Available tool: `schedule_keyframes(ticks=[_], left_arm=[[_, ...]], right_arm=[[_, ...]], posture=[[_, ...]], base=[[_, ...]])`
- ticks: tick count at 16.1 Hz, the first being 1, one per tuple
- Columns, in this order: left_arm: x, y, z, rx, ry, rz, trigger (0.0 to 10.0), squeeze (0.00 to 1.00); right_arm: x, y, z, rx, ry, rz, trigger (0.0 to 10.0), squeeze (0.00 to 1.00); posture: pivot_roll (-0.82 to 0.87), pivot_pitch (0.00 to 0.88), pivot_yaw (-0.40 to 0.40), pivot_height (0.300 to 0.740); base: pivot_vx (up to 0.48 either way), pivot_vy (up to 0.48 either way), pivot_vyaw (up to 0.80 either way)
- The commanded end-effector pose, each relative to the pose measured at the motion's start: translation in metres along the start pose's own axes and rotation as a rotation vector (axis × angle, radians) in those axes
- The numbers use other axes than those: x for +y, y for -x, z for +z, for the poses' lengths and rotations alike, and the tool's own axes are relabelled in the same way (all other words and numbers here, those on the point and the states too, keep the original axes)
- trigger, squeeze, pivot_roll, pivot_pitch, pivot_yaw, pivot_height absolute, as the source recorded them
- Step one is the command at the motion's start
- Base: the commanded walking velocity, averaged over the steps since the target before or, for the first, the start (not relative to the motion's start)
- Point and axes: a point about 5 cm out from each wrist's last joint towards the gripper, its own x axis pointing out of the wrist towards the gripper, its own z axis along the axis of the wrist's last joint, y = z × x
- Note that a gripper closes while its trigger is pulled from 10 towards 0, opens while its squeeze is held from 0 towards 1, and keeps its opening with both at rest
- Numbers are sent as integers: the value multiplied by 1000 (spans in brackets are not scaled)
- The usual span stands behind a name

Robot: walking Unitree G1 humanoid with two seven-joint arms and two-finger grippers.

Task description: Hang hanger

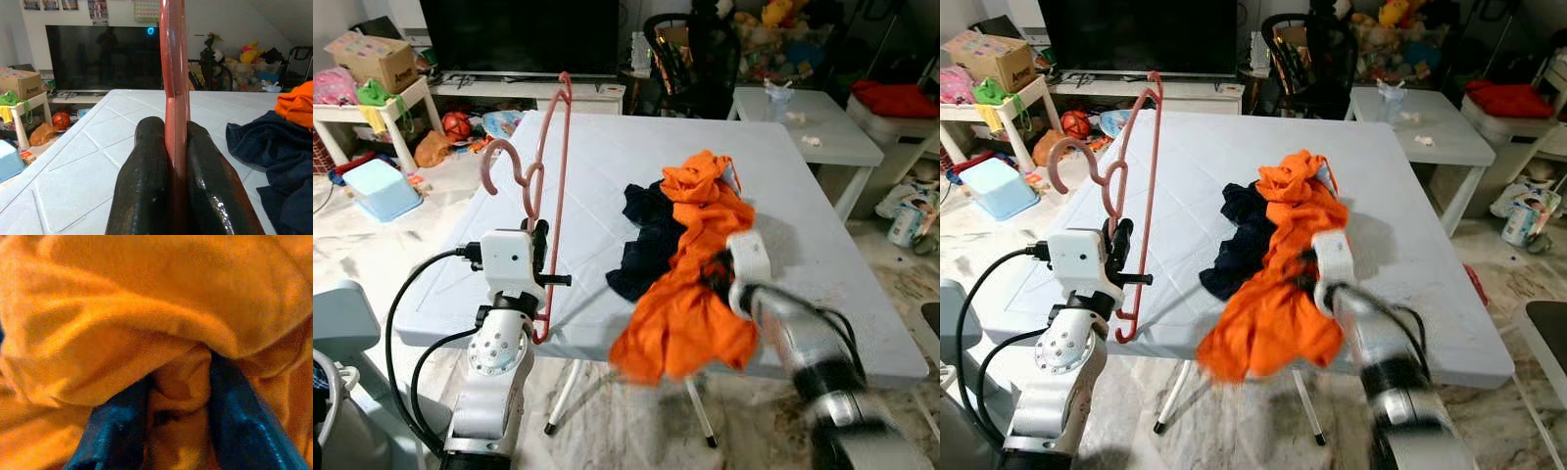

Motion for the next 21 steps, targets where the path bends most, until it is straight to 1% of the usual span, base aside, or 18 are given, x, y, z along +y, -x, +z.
schedule_keyframes(ticks=[1,2,3,4,6,7,8,9,10,11,12,13,14,15,16,17,19,21], left_arm=[[-1,7,-27,134,-2,6,10000,0],[-3,5,-26,129,2,7,10000,0],[-3,5,-26,128,3,11,10000,0],[-3,5,-26,127,3,13,10000,0],[0,4,-25,116,3,34,10000,0],[1,3,-24,108,2,44,10000,0],[2,2,-23,100,1,49,10000,0],[2,2,-22,98,1,51,10000,0],[2,2,-22,95,2,56,10000,0],[1,2,-23,95,4,59,10000,0],[-1,4,-24,97,8,59,10000,0],[-3,4,-25,99,11,54,10000,0],[-5,4,-25,98,15,46,10000,0],[-5,4,-25,96,16,43,10000,0],[-5,4,-24,95,18,41,10000,0],[-5,4,-25,96,19,41,10000,0],[-5,6,-27,105,18,37,10000,0],[-6,6,-27,107,18,32,10000,0]], right_arm=[[0,-5,24,-71,-51,-30,0,0],[14,-13,60,-159,-119,-20,0,0],[22,-15,81,-215,-147,-5,0,0],[25,-16,89,-235,-161,0,0,0],[43,-10,148,-408,-350,81,0,0],[48,-2,177,-509,-421,122,0,0],[49,5,198,-588,-452,138,0,0],[48,8,204,-612,-460,139,0,0],[44,17,222,-702,-478,140,0,0],[39,23,231,-761,-458,124,0,0],[32,19,219,-743,-355,42,3686,0],[27,11,200,-671,-265,-31,10000,0],[19,3,176,-594,-201,-84,10000,184],[16,2,170,-573,-198,-97,10000,184],[1,-1,150,-525,-189,-182,10000,1000],[-8,-2,136,-488,-163,-244,10000,1000],[-24,-2,112,-418,-184,-322,10000,1000],[-29,-1,108,-418,-197,-340,10000,1000]], posture=[[-4,0,-61,740],[-2,0,-66,740],[5,0,-74,740],[8,0,-78,740],[21,0,-93,740],[28,0,-101,740],[28,0,-101,740],[28,0,-101,740],[28,0,-108,740],[25,0,-108,740],[16,0,-106,740],[16,0,-106,740],[12,0,-104,740],[9,0,-102,740],[6,0,-98,740],[5,0,-97,740],[-2,0,-87,740],[-4,0,-83,740]], base=[[0,0,0],[0,0,0],[0,0,0],[0,0,0],[0,0,0],[0,0,0],[0,0,0],[0,0,0],[0,0,0],[0,0,0],[0,0,0],[0,0,0],[0,0,0],[0,0,0],[0,0,0],[0,0,0],[0,0,0],[0,0,0]])
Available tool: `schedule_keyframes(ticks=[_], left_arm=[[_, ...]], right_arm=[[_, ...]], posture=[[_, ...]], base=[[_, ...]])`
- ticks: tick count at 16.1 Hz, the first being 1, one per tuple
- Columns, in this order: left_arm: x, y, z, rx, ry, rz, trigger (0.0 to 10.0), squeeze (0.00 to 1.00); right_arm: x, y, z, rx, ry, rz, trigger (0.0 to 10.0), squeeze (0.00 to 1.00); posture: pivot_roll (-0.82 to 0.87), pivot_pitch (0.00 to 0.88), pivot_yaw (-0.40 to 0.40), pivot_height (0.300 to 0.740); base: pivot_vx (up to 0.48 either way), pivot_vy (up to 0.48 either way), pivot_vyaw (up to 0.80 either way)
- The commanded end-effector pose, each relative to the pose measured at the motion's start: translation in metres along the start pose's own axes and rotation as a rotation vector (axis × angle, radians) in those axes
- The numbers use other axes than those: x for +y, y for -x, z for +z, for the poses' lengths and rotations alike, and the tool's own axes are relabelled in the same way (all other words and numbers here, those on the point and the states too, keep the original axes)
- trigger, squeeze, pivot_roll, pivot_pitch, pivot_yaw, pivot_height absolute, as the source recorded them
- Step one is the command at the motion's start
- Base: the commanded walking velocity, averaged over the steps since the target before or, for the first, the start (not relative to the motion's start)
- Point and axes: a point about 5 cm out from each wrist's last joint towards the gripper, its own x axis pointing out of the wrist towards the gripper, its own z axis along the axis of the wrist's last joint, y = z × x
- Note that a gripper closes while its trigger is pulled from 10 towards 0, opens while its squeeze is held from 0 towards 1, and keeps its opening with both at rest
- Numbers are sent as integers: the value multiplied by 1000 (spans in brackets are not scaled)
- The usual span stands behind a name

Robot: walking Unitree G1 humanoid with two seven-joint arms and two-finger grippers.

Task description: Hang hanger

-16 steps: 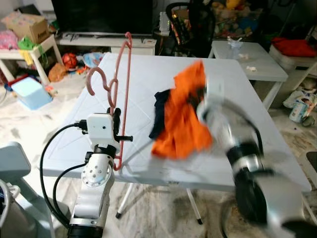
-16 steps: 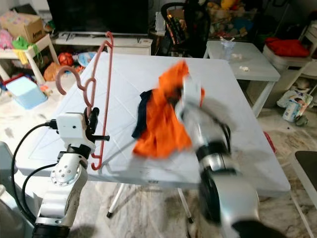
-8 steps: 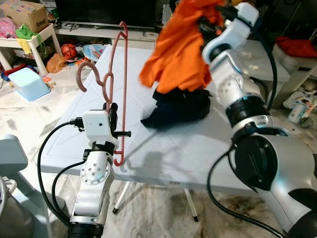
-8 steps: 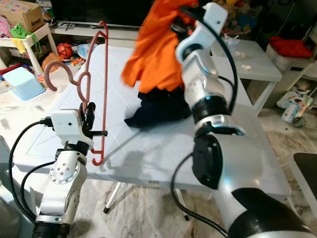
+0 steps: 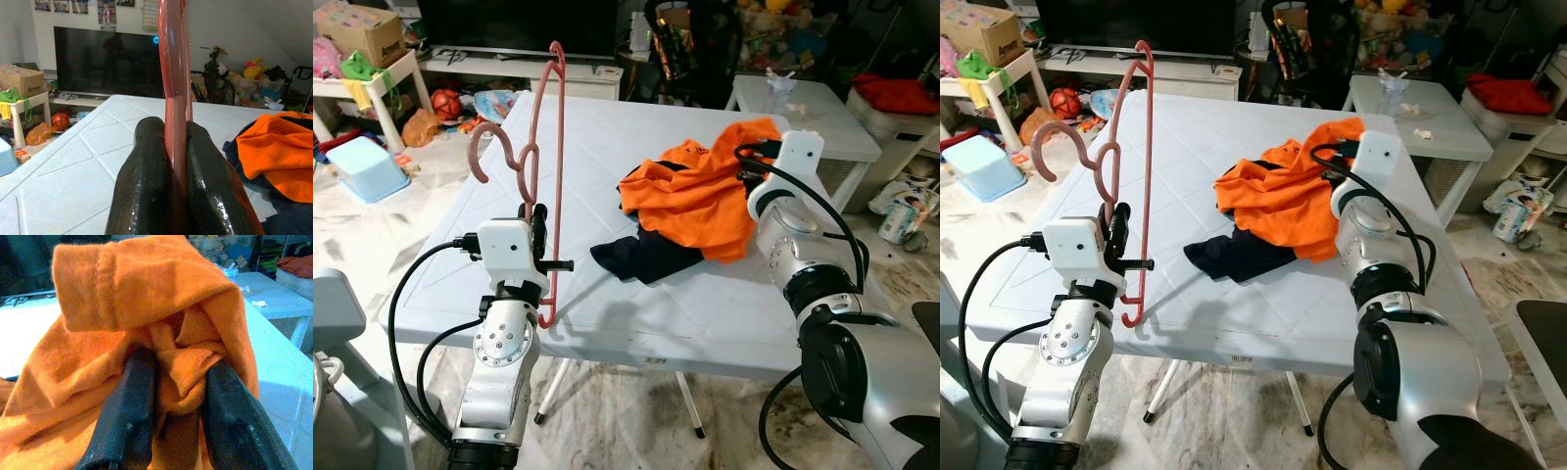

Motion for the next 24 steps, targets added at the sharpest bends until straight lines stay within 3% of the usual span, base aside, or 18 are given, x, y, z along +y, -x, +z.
schedule_keyframes(ticks=[1,4,7,10,11,12,13,16,17,20,24], left_arm=[[-1,13,-33,170,-14,-9,10000,0],[6,19,-31,163,-19,-33,10000,0],[13,21,-29,168,-13,-14,10000,0],[9,23,-28,171,-7,-22,10000,0],[6,22,-28,175,-3,-29,10000,0],[4,21,-28,177,-2,-33,10000,0],[2,19,-28,179,-2,-48,10000,0],[2,16,-27,180,-6,-55,10000,0],[3,16,-27,181,-9,-53,10000,0],[4,17,-26,180,-10,-48,10000,0],[3,16,-23,175,-21,-43,10000,0]], right_arm=[[-10,0,3,-9,8,-23,10000,1000],[-11,0,15,-61,19,127,10000,1000],[-23,5,17,-100,43,151,10000,1000],[-36,14,8,-122,45,159,10000,1000],[-41,20,4,-142,154,178,10000,1000],[-42,23,-1,-125,204,205,10000,1000],[-46,26,-14,-30,276,262,10000,1000],[-55,29,-18,27,331,274,10000,1000],[-58,28,-9,1,344,263,10000,1000],[-48,32,10,-135,264,277,10000,1000],[-29,41,-7,-140,161,288,10000,1000]], posture=[[-7,0,-73,740],[-1,0,-77,740],[5,0,-79,740],[6,0,-76,740],[-12,0,-58,740],[-18,0,-53,740],[-24,0,-47,740],[-23,0,-46,740],[-22,0,-46,740],[-15,0,-53,740],[-11,0,-53,740]], base=[[0,0,0],[0,0,0],[0,0,0],[0,0,0],[0,0,0],[0,0,0],[0,0,0],[0,0,0],[0,0,0],[0,0,0],[0,0,0]])
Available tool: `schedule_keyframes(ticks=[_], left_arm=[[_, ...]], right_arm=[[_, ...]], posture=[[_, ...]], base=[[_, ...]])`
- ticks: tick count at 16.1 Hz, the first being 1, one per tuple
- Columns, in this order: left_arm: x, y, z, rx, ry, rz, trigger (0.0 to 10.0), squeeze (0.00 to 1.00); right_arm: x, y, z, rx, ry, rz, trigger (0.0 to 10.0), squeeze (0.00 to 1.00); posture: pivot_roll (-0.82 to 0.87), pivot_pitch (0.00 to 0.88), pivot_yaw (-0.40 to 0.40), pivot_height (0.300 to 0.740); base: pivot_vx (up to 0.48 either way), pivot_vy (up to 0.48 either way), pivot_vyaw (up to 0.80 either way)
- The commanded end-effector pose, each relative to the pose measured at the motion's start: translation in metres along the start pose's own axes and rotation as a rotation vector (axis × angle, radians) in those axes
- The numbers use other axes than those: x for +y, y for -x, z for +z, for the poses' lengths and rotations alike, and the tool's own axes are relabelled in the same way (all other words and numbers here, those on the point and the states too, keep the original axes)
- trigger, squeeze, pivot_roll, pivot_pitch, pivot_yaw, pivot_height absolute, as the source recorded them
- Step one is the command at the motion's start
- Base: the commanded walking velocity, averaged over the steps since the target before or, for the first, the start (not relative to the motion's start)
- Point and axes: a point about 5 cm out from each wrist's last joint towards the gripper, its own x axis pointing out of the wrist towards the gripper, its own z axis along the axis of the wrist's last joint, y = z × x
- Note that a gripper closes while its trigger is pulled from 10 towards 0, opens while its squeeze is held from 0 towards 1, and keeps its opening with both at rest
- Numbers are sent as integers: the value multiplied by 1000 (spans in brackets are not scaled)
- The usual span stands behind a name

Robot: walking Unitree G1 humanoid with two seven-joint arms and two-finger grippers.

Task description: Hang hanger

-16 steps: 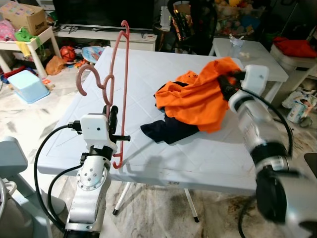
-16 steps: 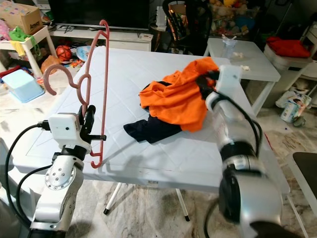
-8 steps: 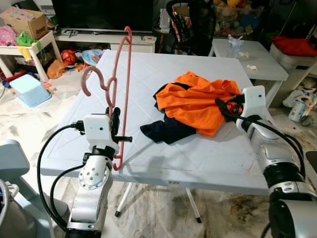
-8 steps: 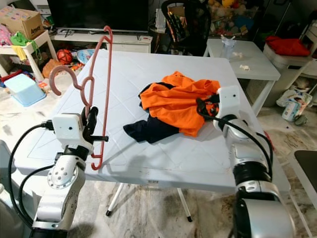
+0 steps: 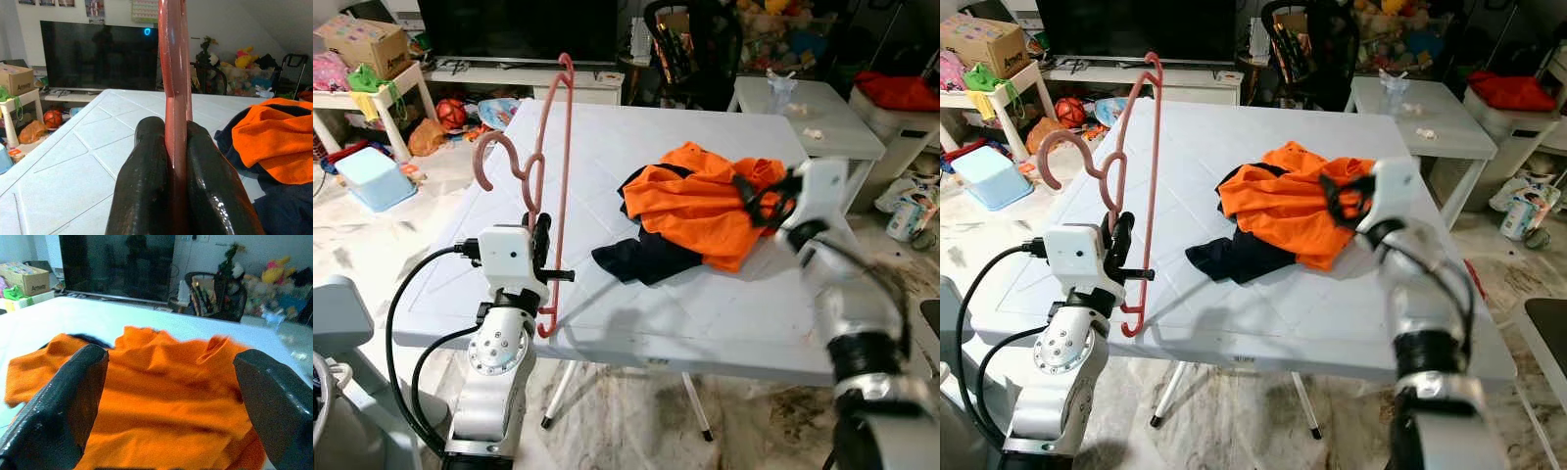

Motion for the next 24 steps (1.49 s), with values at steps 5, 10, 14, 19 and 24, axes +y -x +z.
schedule_keyframes(ticks=[5,10,14,19,24], left_arm=[[-6,-9,3,75,4,-10,10000,0],[-11,-12,12,68,-14,-37,10000,0],[-9,-10,11,85,-22,-32,10000,0],[-12,-16,23,51,-26,-40,10000,0],[-12,-17,26,48,-27,-36,10000,0]], right_arm=[[9,5,1,-13,-29,-9,10000,1000],[13,6,3,-25,-19,-7,10000,1000],[17,8,9,-84,-61,-24,10000,1000],[21,9,8,-83,-57,-22,10000,1000],[24,10,8,-89,-61,-24,10000,1000]], posture=[[-14,0,-43,740],[-9,0,-42,740],[-8,0,-39,740],[-9,0,-36,740],[-5,0,-34,740]], base=[[0,0,0],[0,0,0],[-63,0,0],[-262,0,0],[-271,0,0]])
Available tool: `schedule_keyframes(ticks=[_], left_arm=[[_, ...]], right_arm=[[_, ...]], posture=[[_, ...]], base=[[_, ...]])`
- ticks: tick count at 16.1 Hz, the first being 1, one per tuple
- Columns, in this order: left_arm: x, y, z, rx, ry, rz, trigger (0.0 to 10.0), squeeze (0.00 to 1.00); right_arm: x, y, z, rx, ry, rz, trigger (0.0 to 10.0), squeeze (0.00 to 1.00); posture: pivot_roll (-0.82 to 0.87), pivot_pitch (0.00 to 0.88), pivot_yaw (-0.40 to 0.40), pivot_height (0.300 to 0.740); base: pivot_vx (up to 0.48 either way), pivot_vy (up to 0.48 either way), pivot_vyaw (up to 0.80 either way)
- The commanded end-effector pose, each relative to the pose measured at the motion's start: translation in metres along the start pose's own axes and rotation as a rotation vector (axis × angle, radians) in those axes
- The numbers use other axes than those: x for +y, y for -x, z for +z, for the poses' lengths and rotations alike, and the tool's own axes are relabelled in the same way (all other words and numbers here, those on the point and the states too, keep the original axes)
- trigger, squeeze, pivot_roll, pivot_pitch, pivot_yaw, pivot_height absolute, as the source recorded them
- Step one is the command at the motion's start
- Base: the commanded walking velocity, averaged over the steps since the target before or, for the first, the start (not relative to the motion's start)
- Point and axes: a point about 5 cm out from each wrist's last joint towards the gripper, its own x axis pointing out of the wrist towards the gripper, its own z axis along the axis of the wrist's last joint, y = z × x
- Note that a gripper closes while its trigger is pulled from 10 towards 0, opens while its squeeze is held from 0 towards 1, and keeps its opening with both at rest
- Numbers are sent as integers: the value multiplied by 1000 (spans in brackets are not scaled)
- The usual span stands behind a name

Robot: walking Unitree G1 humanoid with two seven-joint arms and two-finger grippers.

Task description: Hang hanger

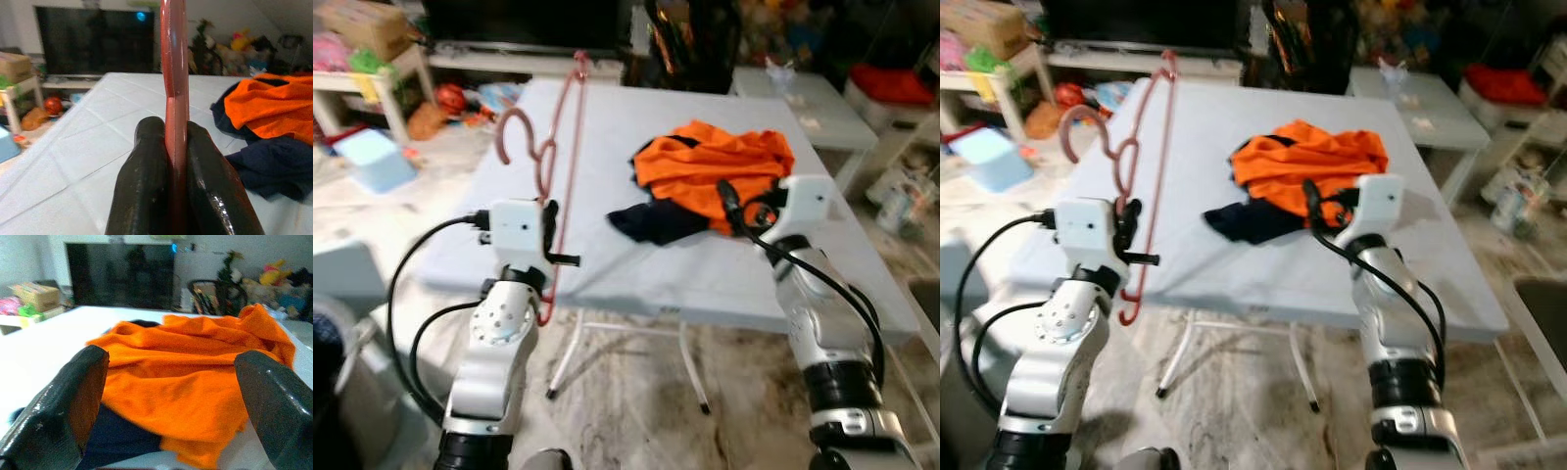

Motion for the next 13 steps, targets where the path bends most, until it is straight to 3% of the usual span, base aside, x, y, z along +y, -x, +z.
schedule_keyframes(ticks=[1,5,6,7,8,13], left_arm=[[-2,0,3,-3,-3,1,10000,0],[-1,1,1,2,-6,1,10000,0],[-1,2,0,7,-7,1,10000,0],[-2,2,-1,11,-8,1,10000,0],[-3,4,-4,20,-9,-3,10000,0],[-4,7,-9,45,-11,-13,10000,0]], right_arm=[[2,-2,6,-22,6,7,10000,1000],[3,-2,6,-24,5,9,10000,1000],[3,-2,6,-20,4,10,10000,800],[3,-2,5,-15,5,13,10000,365],[4,-1,4,-9,8,19,10000,0],[4,0,0,12,5,30,10000,0]], posture=[[-4,0,-35,740],[-3,0,-35,740],[-4,0,-35,740],[-4,0,-35,740],[-4,0,-35,740],[-5,0,-33,740]], base=[[-277,0,0],[-273,0,0],[-274,0,0],[-277,0,0],[-285,0,0],[-297,0,0]])
